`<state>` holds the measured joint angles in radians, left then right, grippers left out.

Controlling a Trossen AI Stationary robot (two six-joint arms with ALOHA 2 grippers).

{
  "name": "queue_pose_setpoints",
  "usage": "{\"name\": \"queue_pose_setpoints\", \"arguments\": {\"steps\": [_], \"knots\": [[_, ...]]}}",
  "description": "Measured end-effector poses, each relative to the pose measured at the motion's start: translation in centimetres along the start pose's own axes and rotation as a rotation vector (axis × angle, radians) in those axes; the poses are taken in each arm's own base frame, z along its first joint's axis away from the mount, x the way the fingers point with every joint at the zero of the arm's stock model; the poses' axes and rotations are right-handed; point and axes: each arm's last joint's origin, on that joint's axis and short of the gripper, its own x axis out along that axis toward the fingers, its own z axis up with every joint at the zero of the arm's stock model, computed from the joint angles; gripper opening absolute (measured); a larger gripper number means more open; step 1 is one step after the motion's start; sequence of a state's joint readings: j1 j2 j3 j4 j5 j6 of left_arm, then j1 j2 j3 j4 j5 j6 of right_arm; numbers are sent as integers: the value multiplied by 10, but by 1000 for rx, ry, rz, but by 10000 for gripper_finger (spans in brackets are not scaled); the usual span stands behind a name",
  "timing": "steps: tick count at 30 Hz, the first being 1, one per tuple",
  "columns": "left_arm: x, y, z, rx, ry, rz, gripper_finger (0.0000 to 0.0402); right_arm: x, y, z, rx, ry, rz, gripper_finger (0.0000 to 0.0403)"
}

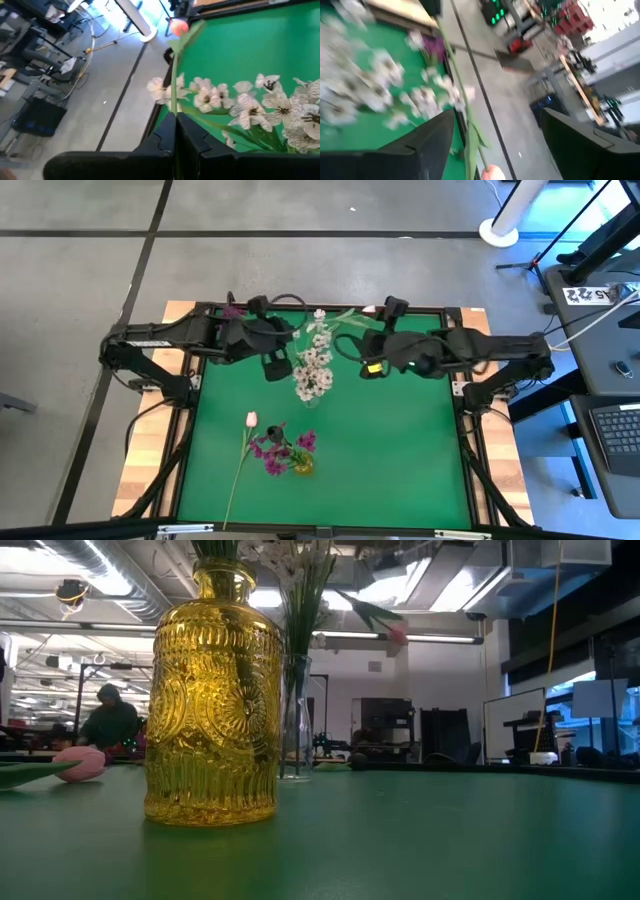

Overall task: Sort flowers into vase by color
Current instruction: Put the top pink flower into the transparent vase

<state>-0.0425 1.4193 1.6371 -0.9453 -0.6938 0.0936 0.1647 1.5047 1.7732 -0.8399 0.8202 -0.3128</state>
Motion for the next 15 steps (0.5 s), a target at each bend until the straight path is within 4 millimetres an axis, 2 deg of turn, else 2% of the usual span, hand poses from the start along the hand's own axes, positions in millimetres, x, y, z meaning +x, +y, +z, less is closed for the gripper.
{"name": "queue_pose_setpoints", "arguments": {"steps": [4,7,10,13,15], "knots": [[-27,17,-6,-75,-58,-2,0,-25,-10,8,74,-74,34,296],[-58,33,-13,-165,-140,-50,0,-37,-16,2,140,-104,94,296],[-84,46,-21,-257,-243,-122,0,-40,-15,-7,186,-116,173,296],[-95,48,-32,-311,-332,-187,0,-38,-9,-14,226,-158,205,296],[-94,44,-42,-327,-368,-209,0,-36,-3,-19,246,-215,232,296]]}}
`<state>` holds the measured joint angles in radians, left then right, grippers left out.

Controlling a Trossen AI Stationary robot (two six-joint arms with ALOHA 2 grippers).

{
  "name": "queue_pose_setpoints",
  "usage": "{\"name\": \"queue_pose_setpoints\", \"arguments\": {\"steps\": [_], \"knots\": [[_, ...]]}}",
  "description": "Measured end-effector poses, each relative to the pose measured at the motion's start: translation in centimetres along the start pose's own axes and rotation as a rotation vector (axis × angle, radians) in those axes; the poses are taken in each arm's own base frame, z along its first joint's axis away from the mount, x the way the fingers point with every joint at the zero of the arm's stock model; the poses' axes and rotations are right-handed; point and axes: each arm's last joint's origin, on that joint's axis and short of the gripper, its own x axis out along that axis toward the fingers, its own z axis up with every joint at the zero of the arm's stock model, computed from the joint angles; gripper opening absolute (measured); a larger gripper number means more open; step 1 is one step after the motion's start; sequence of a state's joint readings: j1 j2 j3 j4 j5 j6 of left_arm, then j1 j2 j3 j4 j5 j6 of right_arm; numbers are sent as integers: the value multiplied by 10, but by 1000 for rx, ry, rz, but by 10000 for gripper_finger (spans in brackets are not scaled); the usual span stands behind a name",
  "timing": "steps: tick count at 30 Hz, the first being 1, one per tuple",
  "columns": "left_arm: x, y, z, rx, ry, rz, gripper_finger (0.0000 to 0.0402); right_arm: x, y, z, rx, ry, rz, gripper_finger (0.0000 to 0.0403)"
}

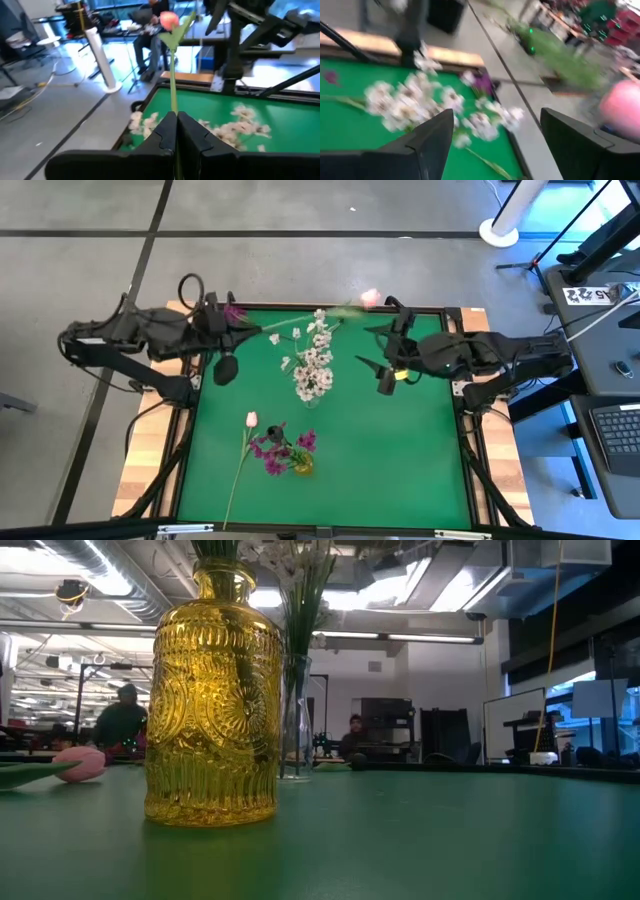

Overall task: Sort flowers into vase by color
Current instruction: Put the top pink flower into the transparent vase

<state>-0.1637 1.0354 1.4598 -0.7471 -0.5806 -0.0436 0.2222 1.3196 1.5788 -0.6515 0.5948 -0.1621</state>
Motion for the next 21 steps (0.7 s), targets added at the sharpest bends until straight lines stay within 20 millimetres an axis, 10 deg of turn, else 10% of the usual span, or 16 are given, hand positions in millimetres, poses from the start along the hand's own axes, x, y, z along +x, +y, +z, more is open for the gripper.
{"name": "queue_pose_setpoints", "arguments": {"steps": [21], "knots": [[28,-16,-65,-116,-431,-174,0,31,-3,-60,279,-665,155,296]]}}
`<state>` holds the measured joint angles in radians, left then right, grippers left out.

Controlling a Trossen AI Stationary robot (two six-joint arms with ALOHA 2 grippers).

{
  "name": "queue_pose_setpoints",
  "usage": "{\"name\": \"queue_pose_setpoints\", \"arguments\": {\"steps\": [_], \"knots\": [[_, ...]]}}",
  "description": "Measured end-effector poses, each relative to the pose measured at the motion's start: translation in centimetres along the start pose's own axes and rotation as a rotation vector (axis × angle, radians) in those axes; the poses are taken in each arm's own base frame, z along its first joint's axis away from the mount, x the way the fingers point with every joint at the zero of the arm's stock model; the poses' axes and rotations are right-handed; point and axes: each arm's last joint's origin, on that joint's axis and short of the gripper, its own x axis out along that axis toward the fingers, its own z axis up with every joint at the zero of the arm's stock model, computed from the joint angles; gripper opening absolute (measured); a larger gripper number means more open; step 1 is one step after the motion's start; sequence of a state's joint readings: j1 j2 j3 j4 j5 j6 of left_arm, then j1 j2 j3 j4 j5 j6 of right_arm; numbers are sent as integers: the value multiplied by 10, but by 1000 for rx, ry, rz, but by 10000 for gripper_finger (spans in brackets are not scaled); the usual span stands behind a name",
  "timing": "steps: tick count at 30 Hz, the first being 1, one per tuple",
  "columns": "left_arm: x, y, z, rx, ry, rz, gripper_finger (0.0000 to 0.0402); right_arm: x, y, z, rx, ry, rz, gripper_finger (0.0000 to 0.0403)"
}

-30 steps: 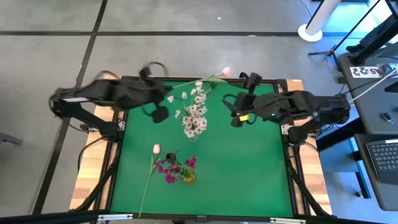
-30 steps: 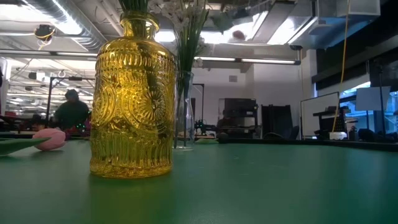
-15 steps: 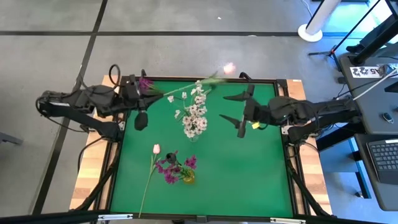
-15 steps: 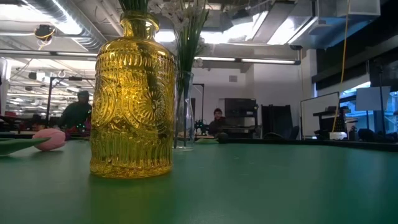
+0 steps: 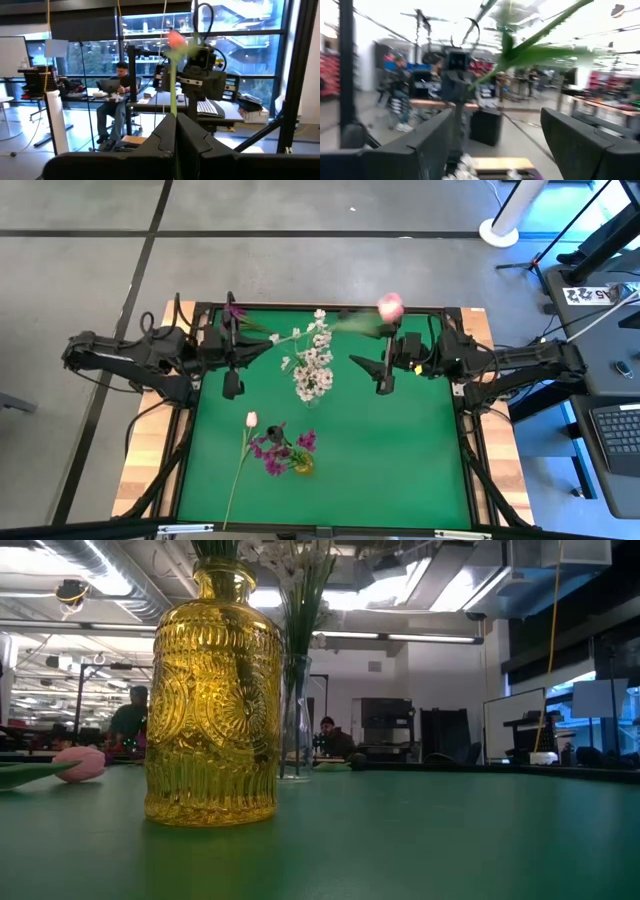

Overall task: Sort flowers into vase by color
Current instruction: Put the top pink flower into the transparent vase

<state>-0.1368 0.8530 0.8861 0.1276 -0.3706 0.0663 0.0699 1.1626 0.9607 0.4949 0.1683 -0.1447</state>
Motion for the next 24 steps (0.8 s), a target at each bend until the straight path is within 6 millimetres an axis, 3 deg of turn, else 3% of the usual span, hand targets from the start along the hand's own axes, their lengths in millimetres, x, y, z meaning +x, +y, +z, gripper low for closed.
{"name": "queue_pose_setpoints", "arguments": {"steps": [24], "knots": [[41,-20,-24,-6,-6,-78,0,9,-3,6,56,-197,54,296]]}}
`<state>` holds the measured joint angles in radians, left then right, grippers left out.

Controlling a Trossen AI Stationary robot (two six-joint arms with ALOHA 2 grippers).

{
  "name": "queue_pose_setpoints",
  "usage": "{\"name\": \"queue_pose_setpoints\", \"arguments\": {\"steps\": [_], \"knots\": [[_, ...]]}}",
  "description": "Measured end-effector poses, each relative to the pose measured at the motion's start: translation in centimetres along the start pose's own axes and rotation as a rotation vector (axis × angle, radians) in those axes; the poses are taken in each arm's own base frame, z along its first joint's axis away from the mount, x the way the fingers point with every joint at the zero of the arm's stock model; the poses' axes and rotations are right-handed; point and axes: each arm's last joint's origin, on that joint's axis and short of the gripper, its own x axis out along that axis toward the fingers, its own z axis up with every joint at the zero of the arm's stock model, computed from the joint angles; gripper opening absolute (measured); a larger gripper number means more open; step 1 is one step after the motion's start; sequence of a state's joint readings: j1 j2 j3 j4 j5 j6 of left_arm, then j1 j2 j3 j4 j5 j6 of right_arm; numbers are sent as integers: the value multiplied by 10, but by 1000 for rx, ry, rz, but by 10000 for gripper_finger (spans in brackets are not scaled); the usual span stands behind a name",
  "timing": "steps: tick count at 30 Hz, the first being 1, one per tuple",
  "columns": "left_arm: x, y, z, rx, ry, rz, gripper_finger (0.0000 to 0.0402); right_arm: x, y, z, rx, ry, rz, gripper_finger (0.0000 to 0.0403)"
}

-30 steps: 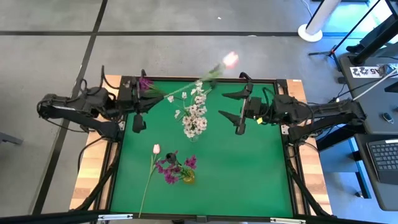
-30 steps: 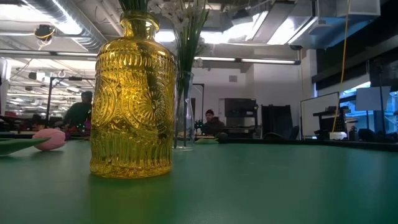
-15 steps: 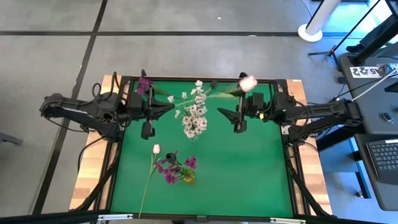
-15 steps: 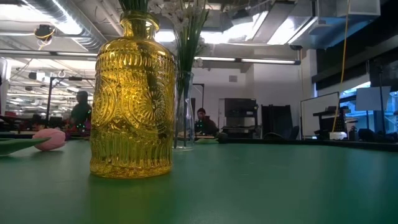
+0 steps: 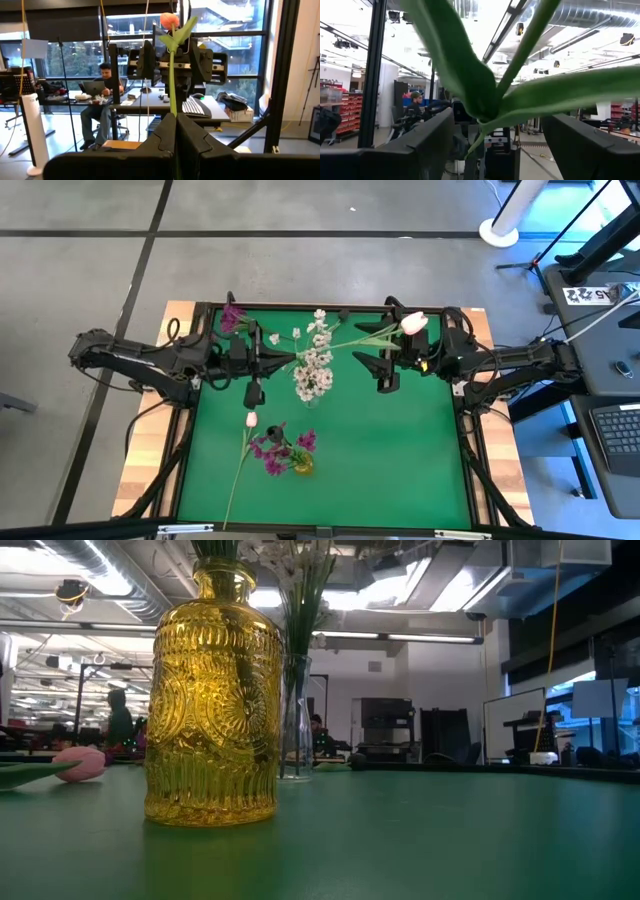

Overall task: Sort flowers into vase by color
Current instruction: Put the top pink flower into the transparent vase

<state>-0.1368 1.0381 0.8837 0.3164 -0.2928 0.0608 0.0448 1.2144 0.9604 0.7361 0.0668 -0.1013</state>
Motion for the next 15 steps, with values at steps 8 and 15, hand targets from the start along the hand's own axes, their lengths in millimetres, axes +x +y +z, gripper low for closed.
{"name": "queue_pose_setpoints", "arguments": {"steps": [8,15], "knots": [[2,-1,-2,-4,8,0,0,0,0,0,0,4,4,246],[2,-1,-1,-8,-5,1,0,0,1,-4,-3,44,20,134]]}}
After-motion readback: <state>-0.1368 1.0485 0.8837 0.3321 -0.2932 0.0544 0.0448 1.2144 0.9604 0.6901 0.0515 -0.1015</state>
